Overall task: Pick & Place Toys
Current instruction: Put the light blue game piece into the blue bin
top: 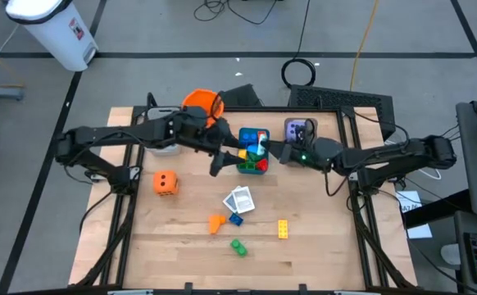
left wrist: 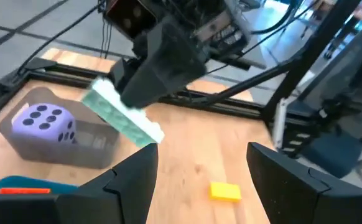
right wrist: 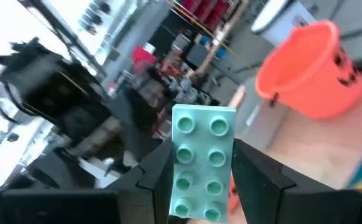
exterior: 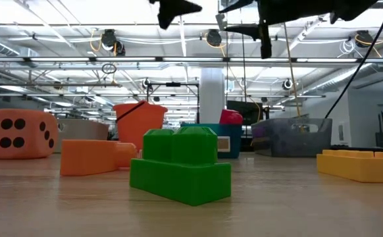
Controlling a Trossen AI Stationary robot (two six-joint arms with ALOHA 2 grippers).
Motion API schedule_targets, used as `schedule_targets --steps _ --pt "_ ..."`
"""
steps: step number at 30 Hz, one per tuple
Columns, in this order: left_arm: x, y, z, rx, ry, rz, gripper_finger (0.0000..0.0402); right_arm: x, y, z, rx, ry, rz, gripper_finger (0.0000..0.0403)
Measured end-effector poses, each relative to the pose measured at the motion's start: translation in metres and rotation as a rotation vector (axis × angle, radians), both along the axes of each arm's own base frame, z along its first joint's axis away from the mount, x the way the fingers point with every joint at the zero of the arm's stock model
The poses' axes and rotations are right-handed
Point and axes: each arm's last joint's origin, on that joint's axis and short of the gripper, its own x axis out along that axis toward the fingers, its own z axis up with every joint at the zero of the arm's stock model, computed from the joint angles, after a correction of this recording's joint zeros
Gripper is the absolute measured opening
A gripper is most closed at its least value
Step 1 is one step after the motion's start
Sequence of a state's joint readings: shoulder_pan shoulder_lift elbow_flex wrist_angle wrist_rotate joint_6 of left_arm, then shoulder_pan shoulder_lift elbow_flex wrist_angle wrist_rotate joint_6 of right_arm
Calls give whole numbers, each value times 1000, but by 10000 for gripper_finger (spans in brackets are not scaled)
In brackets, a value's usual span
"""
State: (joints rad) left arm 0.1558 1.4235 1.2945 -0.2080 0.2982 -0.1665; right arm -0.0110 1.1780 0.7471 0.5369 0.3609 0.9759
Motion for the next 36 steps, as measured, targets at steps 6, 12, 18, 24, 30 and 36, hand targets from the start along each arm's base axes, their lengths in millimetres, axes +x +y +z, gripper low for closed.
schedule_targets --steps 6,12,18,24,30,36 --pt "16 8 -19 -60 55 44 253 2 -2 6 -106 -43 16 133" --pt "26 25 -29 -206 61 63 253 1 -2 12 -188 -77 20 133" --pt "39 32 -35 -322 12 -53 253 1 -2 12 -217 -60 19 133" --pt "49 41 -44 -377 -14 -51 253 1 -1 12 -236 -61 43 133" --pt "48 51 -36 -386 -80 -80 253 1 0 13 -251 -68 67 132" --pt "46 57 -33 -393 -108 -112 253 1 0 14 -254 -72 67 132"
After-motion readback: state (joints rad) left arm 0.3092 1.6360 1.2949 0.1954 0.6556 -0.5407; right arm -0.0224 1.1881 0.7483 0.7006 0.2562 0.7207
